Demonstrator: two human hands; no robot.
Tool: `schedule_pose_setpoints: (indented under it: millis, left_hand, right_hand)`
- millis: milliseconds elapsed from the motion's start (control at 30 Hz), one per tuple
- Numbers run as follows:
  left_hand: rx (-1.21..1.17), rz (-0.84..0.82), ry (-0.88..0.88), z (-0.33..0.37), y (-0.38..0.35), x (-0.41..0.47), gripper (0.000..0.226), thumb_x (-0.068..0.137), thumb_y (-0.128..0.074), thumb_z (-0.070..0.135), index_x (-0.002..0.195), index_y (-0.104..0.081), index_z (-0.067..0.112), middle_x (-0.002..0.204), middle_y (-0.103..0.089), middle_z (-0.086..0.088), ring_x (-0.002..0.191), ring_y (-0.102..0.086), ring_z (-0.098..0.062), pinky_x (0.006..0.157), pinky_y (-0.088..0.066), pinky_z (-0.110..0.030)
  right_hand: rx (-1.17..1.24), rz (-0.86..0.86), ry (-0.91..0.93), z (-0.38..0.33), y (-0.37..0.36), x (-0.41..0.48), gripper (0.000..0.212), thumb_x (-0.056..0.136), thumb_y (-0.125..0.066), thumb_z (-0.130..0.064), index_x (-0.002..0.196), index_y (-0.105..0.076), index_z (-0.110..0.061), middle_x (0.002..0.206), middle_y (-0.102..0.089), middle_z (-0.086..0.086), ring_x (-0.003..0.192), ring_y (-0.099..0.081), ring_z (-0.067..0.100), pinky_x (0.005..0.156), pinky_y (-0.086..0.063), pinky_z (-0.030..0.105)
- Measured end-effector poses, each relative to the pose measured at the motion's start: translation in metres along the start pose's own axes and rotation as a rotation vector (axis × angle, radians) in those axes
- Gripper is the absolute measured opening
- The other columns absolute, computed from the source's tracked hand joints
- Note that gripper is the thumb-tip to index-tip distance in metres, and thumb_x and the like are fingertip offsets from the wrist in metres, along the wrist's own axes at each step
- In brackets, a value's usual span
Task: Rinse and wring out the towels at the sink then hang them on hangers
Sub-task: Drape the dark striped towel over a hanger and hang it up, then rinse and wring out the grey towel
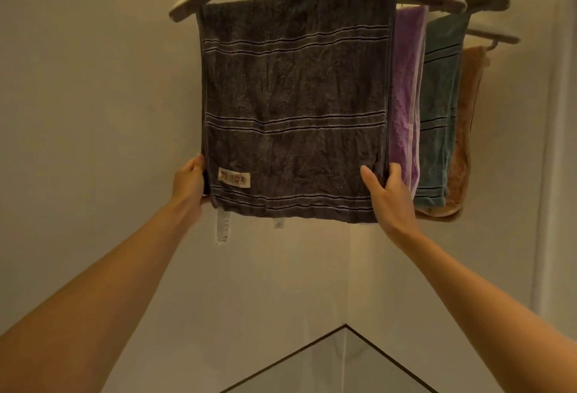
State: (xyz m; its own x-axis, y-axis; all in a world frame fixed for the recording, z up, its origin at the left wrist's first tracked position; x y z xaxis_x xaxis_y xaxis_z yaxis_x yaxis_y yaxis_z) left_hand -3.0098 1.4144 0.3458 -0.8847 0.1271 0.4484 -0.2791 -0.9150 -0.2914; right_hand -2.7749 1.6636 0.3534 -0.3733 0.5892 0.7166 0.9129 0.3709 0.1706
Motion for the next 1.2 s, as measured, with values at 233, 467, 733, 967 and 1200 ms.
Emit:
schedule_pose_setpoints:
  millis: [233, 467, 733, 967, 1200]
  left_hand:
    - [0.012, 0.042, 0.037, 0.0, 0.014, -0.016, 0.028, 0.1, -0.036, 0.032, 0.112, -0.059, 0.022, 0.081, -0.061, 0.003, 0.071, -0.056, -0.016, 0.064, -0.048, -0.032]
    - [0.094, 0.088, 0.059, 0.021, 0.029, -0.028, 0.028, 0.1, -0.036, 0.031, 0.11, -0.058, 0.016, 0.083, -0.059, -0.004, 0.068, -0.053, -0.018, 0.058, -0.046, -0.03]
    - [0.199, 0.061, 0.138, 0.026, 0.038, -0.052, 0.023, 0.099, -0.035, 0.018, 0.114, -0.052, 0.012, 0.098, -0.055, -0.01, 0.073, -0.054, -0.019, 0.063, -0.044, -0.03]
    - [0.469, 0.233, 0.105, 0.05, 0.081, -0.113, 0.031, 0.096, -0.036, 0.006, 0.122, -0.05, -0.002, 0.098, -0.055, -0.015, 0.059, -0.054, -0.02, 0.041, -0.048, -0.024]
    - [0.856, 0.451, 0.057, 0.061, 0.153, -0.254, 0.017, 0.086, -0.044, 0.017, 0.089, -0.06, 0.013, 0.096, -0.067, -0.013, 0.086, -0.065, -0.035, 0.081, -0.054, -0.045]
  right_hand:
    - [-0.08, -0.007, 0.034, -0.003, 0.001, -0.015, 0.038, 0.099, -0.038, -0.032, 0.119, -0.039, 0.0, 0.104, -0.051, 0.01, 0.104, -0.052, 0.034, 0.086, -0.041, 0.042]
    - [-0.121, -0.026, -0.035, -0.009, -0.005, -0.027, 0.039, 0.1, -0.035, -0.036, 0.114, -0.041, -0.001, 0.11, -0.057, 0.021, 0.103, -0.053, 0.037, 0.085, -0.039, 0.043]
    - [-0.149, 0.051, -0.196, -0.009, -0.012, -0.036, 0.049, 0.095, -0.045, -0.038, 0.127, -0.04, 0.0, 0.128, -0.049, 0.02, 0.118, -0.047, 0.038, 0.096, -0.037, 0.044]
    - [-0.075, 0.177, 0.299, -0.074, -0.021, -0.114, 0.046, 0.085, -0.052, -0.011, 0.129, -0.046, -0.001, 0.138, -0.04, 0.02, 0.129, -0.038, 0.034, 0.109, -0.024, 0.041]
    - [0.096, -0.568, 0.077, -0.088, -0.093, -0.208, 0.021, 0.091, -0.048, -0.017, 0.106, -0.06, -0.007, 0.111, -0.06, 0.01, 0.103, -0.054, 0.025, 0.074, -0.032, 0.024]
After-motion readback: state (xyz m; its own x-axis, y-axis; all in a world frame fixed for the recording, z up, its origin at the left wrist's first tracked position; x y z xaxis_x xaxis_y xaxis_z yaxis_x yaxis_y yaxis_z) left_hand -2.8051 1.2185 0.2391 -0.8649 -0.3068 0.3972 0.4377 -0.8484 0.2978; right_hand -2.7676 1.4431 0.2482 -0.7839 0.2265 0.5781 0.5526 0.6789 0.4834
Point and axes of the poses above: each hand's wrist, its own x-axis towards the middle knuckle, its own y-axis out of the back of the hand, z = x × y, the point moved 8 cm from there along x, towards the middle knuckle
